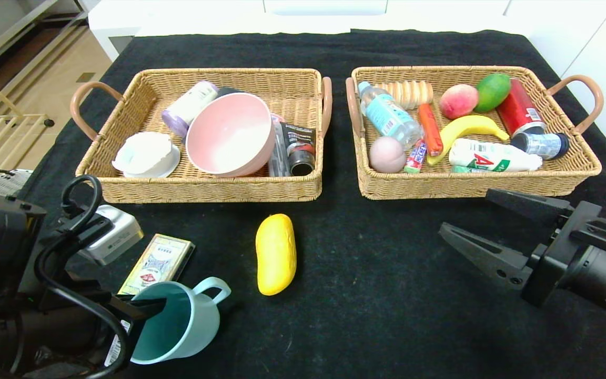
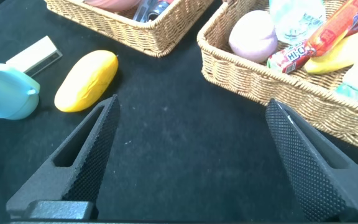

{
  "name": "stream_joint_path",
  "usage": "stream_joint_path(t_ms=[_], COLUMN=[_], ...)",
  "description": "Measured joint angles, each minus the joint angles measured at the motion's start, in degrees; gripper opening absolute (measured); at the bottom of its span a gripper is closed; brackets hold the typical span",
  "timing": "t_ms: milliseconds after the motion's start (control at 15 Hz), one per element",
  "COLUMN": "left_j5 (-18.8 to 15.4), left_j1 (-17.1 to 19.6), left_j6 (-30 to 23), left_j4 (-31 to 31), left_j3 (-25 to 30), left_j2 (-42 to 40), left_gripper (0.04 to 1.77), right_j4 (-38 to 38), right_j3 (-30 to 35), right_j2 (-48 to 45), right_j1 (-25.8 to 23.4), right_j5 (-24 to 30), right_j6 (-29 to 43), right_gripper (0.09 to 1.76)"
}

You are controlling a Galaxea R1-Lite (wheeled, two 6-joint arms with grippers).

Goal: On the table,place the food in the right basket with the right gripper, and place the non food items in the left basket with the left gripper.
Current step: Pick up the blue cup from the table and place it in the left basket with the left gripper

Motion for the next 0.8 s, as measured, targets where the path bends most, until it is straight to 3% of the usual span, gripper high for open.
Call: stream_joint_path(t_ms=[400,800], left_j5=[-0.3,0.2], left_j1=[0.0,2.6], left_j6=[-0.2,-0.3], left_j4=[0.5,-0.7], left_j3=[-1.2,-7.7], left_j2=[-1.5,-6.2], left_gripper=[0.18,0.18], right_j4=[-0.1,0.0], right_j3=[0.0,-0.1], right_j2=[-0.3,-0.9], right_j1=[0.0,0.0], right_j5=[-0.1,0.1], right_j6=[-0.1,-0.4], right_gripper=[1.71,1.71])
